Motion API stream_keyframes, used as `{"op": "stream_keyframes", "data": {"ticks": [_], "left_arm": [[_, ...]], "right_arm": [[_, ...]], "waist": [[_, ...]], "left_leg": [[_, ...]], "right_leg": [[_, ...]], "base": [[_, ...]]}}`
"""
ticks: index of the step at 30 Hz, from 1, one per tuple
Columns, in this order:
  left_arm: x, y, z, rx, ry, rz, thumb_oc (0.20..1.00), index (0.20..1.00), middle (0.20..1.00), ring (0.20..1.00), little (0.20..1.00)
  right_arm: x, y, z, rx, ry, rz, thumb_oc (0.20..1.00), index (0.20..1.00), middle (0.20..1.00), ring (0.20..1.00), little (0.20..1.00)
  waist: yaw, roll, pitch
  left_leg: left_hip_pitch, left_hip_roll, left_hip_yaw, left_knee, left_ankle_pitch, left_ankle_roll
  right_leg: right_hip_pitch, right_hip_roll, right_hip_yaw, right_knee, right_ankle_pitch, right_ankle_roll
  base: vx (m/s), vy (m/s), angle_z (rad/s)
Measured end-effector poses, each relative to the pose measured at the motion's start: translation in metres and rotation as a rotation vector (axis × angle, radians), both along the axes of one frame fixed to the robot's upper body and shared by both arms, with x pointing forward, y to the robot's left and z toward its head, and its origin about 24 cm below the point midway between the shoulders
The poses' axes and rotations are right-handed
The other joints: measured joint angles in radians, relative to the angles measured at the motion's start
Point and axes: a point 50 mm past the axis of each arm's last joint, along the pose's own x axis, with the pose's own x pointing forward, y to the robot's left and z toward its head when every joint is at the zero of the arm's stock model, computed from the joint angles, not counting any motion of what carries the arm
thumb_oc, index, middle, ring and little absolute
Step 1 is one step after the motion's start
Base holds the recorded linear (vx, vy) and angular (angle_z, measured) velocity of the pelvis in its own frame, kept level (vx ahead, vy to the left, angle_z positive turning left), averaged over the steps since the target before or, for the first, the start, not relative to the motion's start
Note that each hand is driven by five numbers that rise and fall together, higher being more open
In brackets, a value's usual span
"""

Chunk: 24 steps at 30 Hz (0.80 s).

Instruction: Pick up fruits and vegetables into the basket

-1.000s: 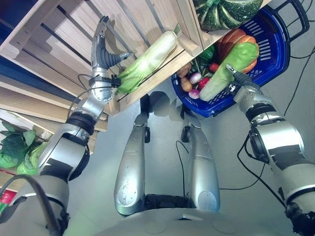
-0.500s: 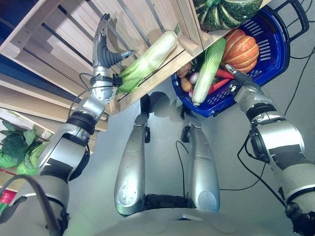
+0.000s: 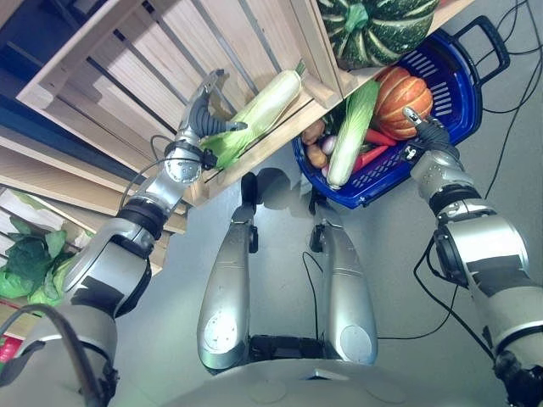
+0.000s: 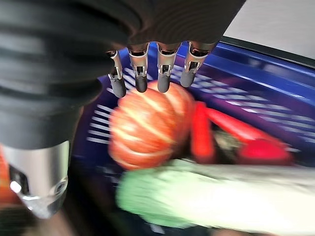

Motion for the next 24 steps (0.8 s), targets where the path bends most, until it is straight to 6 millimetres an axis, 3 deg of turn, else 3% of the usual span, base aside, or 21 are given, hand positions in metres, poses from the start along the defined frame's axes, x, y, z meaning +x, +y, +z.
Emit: {"op": "stream_keyframes", "data": {"ticks": [7,12,24], "left_arm": [[-0.01,0.02,-0.029,0.019,0.146,0.018,1.0,1.0,1.0,1.0,1.0],[-0.01,0.024,-0.035,0.035,0.195,0.019,1.0,1.0,1.0,1.0,1.0],[-0.01,0.044,-0.065,0.069,0.358,0.135,1.0,1.0,1.0,1.0,1.0]], "right_arm": [[-0.028,-0.023,-0.024,-0.076,-0.063,-0.193,1.0,1.0,1.0,1.0,1.0],[-0.036,-0.032,-0.026,-0.101,-0.071,-0.255,1.0,1.0,1.0,1.0,1.0],[-0.059,-0.047,-0.062,-0.089,0.082,-0.324,1.0,1.0,1.0,1.0,1.0]], "waist": [[-0.025,0.0,0.0],[-0.044,-0.001,-0.001],[-0.076,-0.006,-0.002]], "left_leg": [[0.069,0.001,0.01,-0.022,-0.009,0.012],[0.094,0.003,0.018,-0.044,-0.009,0.012],[0.11,0.01,0.022,-0.055,-0.013,0.008]], "right_leg": [[0.08,0.006,0.006,-0.054,0.009,0.012],[0.098,0.009,0.011,-0.071,0.01,0.013],[0.113,0.017,0.013,-0.086,0.014,0.007]], "base": [[0.02,0.027,-0.04],[0.0,0.006,-0.04],[0.0,-0.001,-0.01]]}}
